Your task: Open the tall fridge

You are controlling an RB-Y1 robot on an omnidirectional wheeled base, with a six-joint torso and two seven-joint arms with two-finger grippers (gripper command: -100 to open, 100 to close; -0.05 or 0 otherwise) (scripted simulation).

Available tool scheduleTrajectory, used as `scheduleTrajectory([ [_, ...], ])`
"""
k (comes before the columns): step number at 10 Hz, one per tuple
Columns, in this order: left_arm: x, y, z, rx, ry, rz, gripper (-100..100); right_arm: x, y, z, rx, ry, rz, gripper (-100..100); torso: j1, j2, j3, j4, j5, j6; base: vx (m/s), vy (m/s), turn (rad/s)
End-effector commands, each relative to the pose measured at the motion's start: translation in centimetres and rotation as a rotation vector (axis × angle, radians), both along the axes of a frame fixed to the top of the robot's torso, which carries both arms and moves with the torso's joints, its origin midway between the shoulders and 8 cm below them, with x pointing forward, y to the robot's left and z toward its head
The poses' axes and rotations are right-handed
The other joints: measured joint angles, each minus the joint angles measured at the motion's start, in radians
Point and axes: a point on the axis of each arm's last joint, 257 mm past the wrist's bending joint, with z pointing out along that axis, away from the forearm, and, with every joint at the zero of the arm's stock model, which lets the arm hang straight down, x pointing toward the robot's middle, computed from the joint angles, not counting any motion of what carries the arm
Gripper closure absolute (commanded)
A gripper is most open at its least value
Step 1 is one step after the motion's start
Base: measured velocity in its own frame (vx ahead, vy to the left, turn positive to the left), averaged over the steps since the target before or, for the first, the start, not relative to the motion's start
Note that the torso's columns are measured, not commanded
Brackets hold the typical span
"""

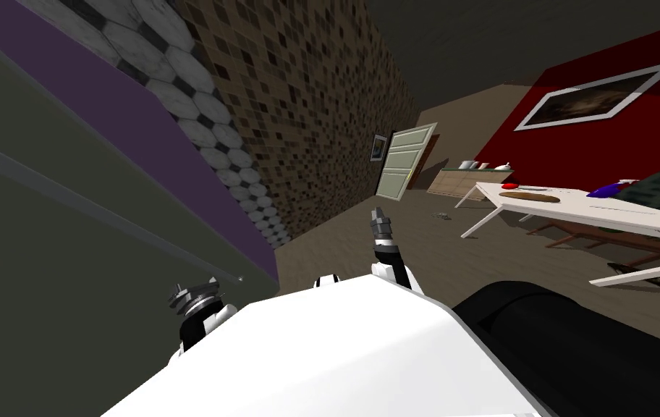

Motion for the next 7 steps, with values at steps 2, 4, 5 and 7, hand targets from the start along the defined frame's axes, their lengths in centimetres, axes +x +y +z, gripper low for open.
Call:
scheduleTrajectory([
  [2,-0.5,-3.1,-5.5,-0.14,0.0,0.022,-100,0.0,0.0,0.0,0.0,0.0,0.0,0,0.0,0.003,0.001,0.002,-0.005,-0.006,0.037,-0.016,-0.079],
  [4,-0.6,-2.6,-4.8,-0.124,0.0,0.019,-100,0.0,0.0,0.0,0.0,0.0,0.0,0,0.0,0.01,0.005,0.004,-0.007,-0.009,0.014,-0.003,-0.001],
  [5,-0.6,-2.6,-4.8,-0.123,0.0,0.019,100,0.0,0.0,0.0,0.0,0.0,0.0,0,0.0,0.011,0.005,0.005,-0.007,-0.009,0.0,0.0,0.0],
  [7,1.6,-3.8,-4.6,-0.122,0.0,-0.039,100,0.0,0.0,0.0,0.0,0.0,0.0,0,0.001,0.016,0.008,0.006,-0.006,-0.008,-0.228,0.066,-0.092],
])
